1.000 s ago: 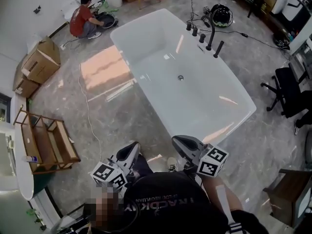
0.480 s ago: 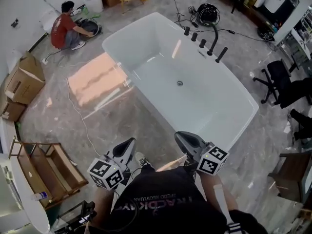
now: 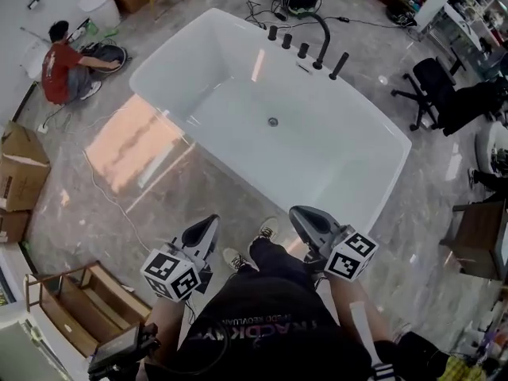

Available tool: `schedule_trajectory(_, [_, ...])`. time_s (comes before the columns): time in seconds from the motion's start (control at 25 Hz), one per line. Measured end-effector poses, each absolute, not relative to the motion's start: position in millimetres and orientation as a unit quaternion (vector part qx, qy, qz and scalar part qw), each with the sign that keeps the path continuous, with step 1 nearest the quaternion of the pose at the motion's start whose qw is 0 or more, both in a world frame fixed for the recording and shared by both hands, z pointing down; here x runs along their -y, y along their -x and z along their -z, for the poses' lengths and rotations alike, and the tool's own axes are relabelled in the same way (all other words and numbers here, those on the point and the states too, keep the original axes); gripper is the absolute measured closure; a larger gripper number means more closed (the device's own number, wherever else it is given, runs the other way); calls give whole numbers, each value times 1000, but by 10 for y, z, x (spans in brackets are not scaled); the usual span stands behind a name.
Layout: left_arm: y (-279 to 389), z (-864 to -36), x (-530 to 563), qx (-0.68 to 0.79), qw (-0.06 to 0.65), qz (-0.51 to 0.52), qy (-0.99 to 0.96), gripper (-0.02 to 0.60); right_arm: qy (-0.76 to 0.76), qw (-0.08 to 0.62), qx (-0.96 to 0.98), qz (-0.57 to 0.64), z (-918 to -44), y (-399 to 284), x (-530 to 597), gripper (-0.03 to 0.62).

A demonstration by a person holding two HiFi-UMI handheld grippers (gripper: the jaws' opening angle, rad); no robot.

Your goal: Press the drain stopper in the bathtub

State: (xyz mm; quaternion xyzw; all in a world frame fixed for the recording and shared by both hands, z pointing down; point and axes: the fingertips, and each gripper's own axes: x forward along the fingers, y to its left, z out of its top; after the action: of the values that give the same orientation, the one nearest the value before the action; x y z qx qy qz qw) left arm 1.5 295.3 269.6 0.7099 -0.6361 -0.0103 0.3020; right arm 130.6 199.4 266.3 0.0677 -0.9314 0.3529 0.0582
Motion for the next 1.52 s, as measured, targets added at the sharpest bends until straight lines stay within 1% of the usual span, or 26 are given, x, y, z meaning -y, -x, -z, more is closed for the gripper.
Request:
schedule_trajectory(0.4, [191, -2625, -1955, 638, 283, -53, -715, 574, -92, 18, 925, -369, -2678, -1257, -875, 577])
schedule_trajectory(0.52, [326, -2617, -1771, 631, 283, -67, -719, 574, -105, 4, 924, -369, -2661, -1216, -704, 578])
schedule_trajectory(0.76, [603, -2629, -1362, 610, 262, -88, -743, 574, -149, -18, 918, -367, -2760, -1173, -460, 577])
schedule_trajectory(1.12, [1042, -2877, -587, 532, 250, -98, -803, 574, -251, -29, 900, -357, -2959, -952, -119, 577])
schedule_trajectory(1.32, [1563, -3042, -345, 479, 260, -114, -830, 574, -338, -39, 862, -376, -3062, -563, -25, 578])
schedule_trajectory(1.52, [2031, -3234, -161, 438, 283, -127, -844, 574, -379, -11, 847, -374, -3165, -105, 71, 578])
